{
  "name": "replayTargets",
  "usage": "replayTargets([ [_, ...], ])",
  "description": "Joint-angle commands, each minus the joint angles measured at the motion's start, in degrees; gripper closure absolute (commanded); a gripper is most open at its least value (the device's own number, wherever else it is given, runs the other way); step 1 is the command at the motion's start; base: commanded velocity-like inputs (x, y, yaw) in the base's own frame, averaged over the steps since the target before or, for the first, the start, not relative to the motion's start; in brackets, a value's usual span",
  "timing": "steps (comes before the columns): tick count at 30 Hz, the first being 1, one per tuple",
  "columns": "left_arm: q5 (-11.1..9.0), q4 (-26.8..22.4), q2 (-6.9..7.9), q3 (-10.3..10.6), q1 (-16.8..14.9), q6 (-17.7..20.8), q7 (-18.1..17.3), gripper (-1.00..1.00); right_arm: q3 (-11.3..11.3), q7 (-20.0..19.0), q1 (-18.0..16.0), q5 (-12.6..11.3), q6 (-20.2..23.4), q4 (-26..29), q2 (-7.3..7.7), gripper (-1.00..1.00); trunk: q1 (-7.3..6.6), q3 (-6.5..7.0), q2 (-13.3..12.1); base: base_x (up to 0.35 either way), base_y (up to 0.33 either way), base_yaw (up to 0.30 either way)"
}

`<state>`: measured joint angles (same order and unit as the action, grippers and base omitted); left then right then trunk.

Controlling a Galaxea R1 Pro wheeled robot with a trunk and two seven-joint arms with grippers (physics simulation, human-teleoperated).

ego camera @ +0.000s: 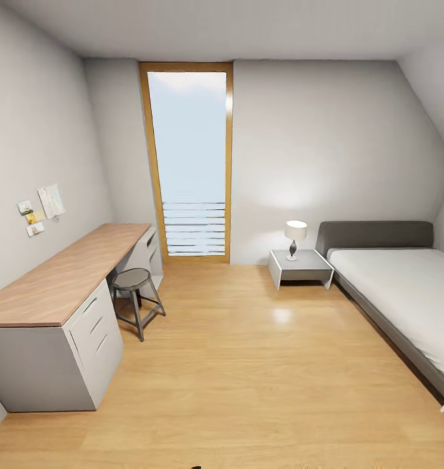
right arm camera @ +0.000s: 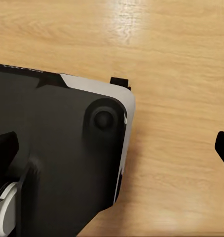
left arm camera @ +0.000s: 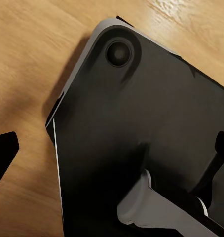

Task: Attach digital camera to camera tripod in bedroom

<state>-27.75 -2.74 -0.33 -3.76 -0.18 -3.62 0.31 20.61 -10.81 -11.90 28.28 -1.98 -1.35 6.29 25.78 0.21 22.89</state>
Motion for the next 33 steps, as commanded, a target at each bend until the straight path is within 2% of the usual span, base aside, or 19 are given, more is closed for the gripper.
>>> replayTargets([
  [1, 0.2, 0.0, -0.02, -0.4, 0.0, -0.2, 0.0, -1.00, 0.5, -0.1, -0.1, 0.5, -0.2, -0.1, 0.05, -1.00, 0.01, -0.02, 0.0, -0.073, 0.000, -0.246],
  [24, 0.2, 0.0, 0.05, -0.4, 0.0, -0.2, 0.0, -1.00, 0.5, -0.1, -0.1, 0.5, -0.2, -0.1, 0.11, -1.00, 0.01, -0.02, 0.0, -0.009, 0.000, -0.244],
  [33, 0.2, 0.0, 0.07, -0.4, 0.0, -0.2, 0.0, -1.00, 0.3, -0.1, -0.1, 0.7, -0.4, -0.1, 0.00, -1.00, 0.01, -0.02, 0.0, 0.000, 0.000, -0.069],
])
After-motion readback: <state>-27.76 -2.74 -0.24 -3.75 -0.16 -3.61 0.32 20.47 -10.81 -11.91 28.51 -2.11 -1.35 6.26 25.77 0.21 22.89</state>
